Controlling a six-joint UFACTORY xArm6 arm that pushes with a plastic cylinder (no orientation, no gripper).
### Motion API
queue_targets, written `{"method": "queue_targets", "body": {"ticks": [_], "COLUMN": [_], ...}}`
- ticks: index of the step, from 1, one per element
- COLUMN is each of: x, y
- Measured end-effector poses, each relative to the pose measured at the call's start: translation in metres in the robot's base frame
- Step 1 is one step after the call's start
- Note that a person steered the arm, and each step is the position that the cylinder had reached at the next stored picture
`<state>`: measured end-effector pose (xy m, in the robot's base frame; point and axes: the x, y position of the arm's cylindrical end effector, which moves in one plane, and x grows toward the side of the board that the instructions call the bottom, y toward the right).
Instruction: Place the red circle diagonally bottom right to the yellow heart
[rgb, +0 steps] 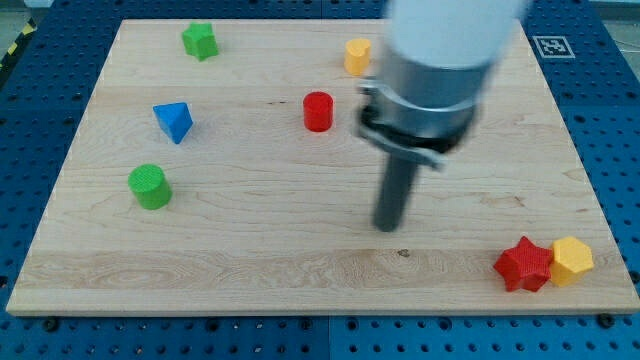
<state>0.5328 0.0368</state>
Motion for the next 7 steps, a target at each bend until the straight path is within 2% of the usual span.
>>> {"method": "queue_targets", "body": {"ticks": [1, 2, 3, 4, 5, 6, 7], "x": [0.000, -0.016, -0.044, -0.109, -0.147, -0.154, -0.135], "y": [-0.010, -0.082, -0.172, -0.188, -0.162, -0.110, -0.030]}}
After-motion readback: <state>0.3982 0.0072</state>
